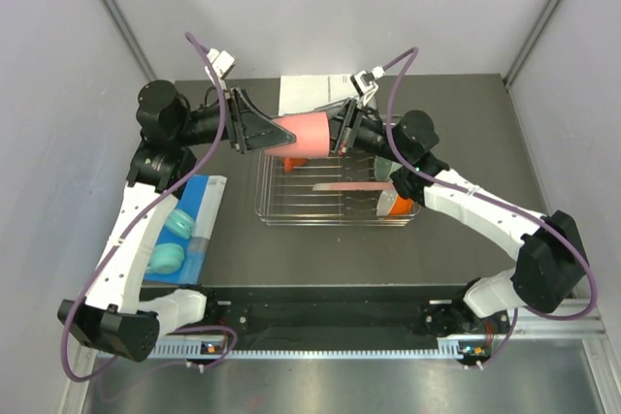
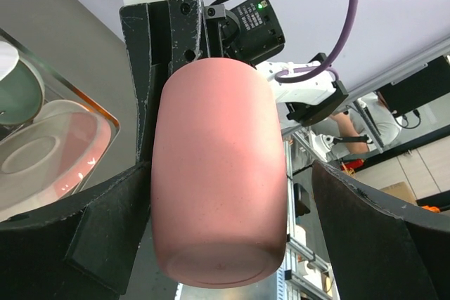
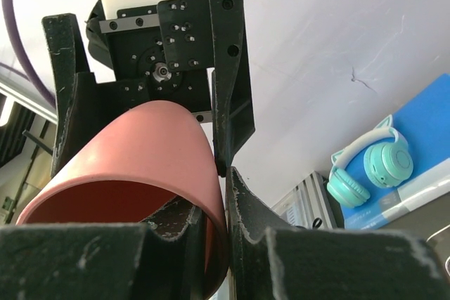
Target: Load the mixed dishes into the dish rack
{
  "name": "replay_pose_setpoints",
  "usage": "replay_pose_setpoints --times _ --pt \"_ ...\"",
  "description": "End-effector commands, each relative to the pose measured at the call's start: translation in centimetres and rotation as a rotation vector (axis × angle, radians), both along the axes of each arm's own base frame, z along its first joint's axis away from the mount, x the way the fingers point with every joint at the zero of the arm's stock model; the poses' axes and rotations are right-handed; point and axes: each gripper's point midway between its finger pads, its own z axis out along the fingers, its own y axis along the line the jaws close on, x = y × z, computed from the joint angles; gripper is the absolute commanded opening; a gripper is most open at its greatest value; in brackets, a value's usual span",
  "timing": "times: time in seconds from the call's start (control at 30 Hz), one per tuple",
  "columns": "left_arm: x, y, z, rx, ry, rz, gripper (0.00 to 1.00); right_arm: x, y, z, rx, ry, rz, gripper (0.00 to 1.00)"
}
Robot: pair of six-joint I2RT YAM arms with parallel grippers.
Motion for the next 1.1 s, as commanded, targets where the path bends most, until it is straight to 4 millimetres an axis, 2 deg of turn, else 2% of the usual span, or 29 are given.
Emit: replay_pose_setpoints --times 0.0,0.13,0.37,0.53,0.6,0.63,0.7,0.73,0.83,0.87,0.9,0.93,1.07 --pt "0.1 -0.3 -2.7 0.076 0.028 -0.007 0.99 -1.2 -1.8 7.2 0.171 -0.170 -0.032 0.00" --pt "0.3 -0.1 -4.1 0.115 0.042 0.005 0.99 -1.3 -1.9 7.5 0.163 -0.183 -0.031 0.00" --pt "0.3 -0.2 -4.4 0.118 0.018 -0.003 0.99 -1.4 -2.0 7.5 0.173 -0.176 -0.023 0.00" --pt "-0.1 0.2 -6.2 0.171 -0.002 -0.016 0.97 -1.2 -2.0 7.6 0.191 -0.164 -0.015 0.00" --pt "-0.1 0.2 -6.8 0.186 -0.014 -0.014 0.87 -1.3 -2.1 7.5 0.209 -0.157 -0.004 0.00" --pt "0.0 0.2 -7.0 0.188 -0.014 -0.018 0.68 -1.2 -2.0 7.3 0.213 -0.145 0.002 0.00" --pt "0.0 0.2 -6.9 0.185 -0.019 -0.027 0.46 -1.3 -2.1 7.0 0.232 -0.125 0.015 0.00" --pt "0.2 0.1 -7.0 0.185 -0.018 -0.030 0.28 -1.3 -2.1 6.8 0.238 -0.118 0.017 0.00" --pt "0.3 0.0 -6.7 0.179 -0.028 -0.031 0.09 -1.2 -1.8 6.2 0.230 -0.094 0.027 0.00" --pt "0.3 0.0 -6.5 0.176 -0.035 -0.033 0.00 -1.4 -1.7 6.0 0.220 -0.093 0.040 0.06" --pt "0.3 0.1 -6.1 0.172 -0.048 -0.032 0.00 -1.3 -1.7 5.9 0.214 -0.092 0.043 0.18" --pt "0.3 0.1 -5.7 0.168 -0.068 -0.027 0.00 -1.3 -1.7 5.4 0.196 -0.077 0.045 0.46" --pt "0.2 0.6 -3.0 0.143 -0.133 -0.010 0.00 -0.5 -2.5 3.0 0.122 -0.040 0.002 0.83"
